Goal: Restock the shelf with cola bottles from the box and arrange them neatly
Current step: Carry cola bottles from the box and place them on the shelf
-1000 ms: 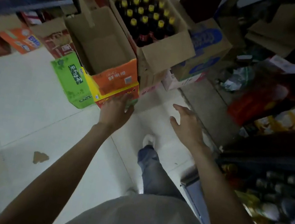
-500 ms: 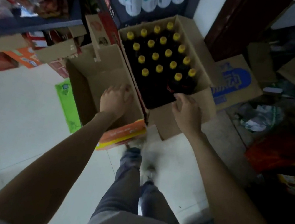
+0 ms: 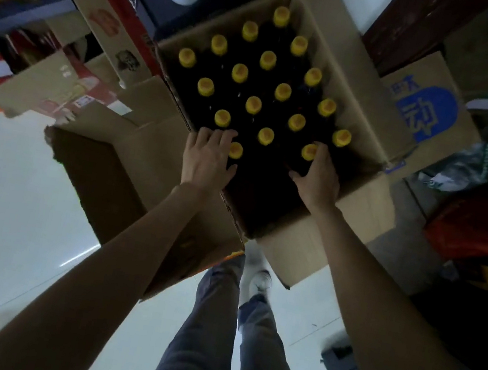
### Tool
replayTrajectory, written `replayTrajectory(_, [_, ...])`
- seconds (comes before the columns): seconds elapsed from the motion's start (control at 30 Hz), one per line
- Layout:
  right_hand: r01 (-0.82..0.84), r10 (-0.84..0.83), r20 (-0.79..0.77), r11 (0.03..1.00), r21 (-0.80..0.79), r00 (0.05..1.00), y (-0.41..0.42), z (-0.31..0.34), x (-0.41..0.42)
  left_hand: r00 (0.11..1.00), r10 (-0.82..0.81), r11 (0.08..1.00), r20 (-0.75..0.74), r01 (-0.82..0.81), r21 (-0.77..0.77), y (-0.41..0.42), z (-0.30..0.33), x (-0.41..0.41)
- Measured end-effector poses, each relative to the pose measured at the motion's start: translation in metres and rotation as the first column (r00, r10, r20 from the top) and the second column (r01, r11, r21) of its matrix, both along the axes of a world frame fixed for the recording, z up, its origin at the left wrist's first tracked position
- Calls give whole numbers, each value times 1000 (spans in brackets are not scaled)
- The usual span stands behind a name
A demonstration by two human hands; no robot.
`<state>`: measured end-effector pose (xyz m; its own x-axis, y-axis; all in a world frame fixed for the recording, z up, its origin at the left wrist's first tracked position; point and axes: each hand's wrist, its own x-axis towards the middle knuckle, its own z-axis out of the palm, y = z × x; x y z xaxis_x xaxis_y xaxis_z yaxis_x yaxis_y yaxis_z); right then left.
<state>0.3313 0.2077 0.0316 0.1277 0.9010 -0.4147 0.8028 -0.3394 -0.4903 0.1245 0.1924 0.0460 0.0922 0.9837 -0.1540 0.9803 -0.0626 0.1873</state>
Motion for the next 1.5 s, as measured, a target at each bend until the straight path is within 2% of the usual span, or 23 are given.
replayTrajectory(0.07, [63,-62,-33,998,23,998,4,-9,0,998,-28,994,-61,22,-103,10,-5,2])
replayTrajectory(0.13, [115,-113,-59,993,37,992,9,-16,3,993,-59,991,-105,45,-128,16,-11,0])
replayTrajectory(0.27, [76,-75,-60,997,16,995,12,-25,6,996,-63,991,-57,56,-119,23,-17,-3])
replayTrajectory(0.47, [23,-28,-98,998,-50,995,16,-27,7,991,-90,996,97,89,16,12,-16,-14])
replayTrajectory(0.57, [-4,3,-106,1000,-8,994,11,-19,6,945,-84,989,318,41,140,-5,4,-23])
replayTrajectory(0.63, [26,-18,-122,998,64,992,2,-2,6,845,-88,988,527,6,156,-15,26,-23])
replayTrajectory(0.7, [121,-90,-163,974,190,983,-11,23,7,701,-84,991,708,-16,134,-21,51,-16])
replayTrajectory(0.8, [329,-229,-300,879,344,926,-33,64,11,512,-74,997,856,9,81,-26,84,-1])
replayTrajectory(0.83, [423,-269,-418,841,336,868,-40,79,13,438,-60,998,897,21,56,-27,95,3])
replayTrajectory(0.9, [609,-329,-658,752,250,677,-52,110,16,312,-57,998,949,54,42,-27,115,13])
replayTrajectory(0.93, [664,-328,-728,712,230,603,-58,126,18,285,-75,996,956,66,59,-27,124,18])
replayTrajectory(0.97, [690,-301,-762,679,251,573,-66,141,20,292,-102,994,951,71,85,-27,132,25])
replayTrajectory(1.1, [740,-169,-840,582,337,516,-108,187,35,352,-196,976,915,160,147,-37,165,55])
replayTrajectory(1.17, [755,-162,-849,561,339,502,-136,200,48,391,-233,958,890,247,143,-48,176,69])
replayTrajectory(1.27, [784,-221,-841,531,320,493,-188,212,65,398,-358,897,844,397,193,-73,186,95])
replayTrajectory(1.5, [891,-463,-776,360,277,428,-368,207,86,272,-509,761,817,585,280,-197,196,163])
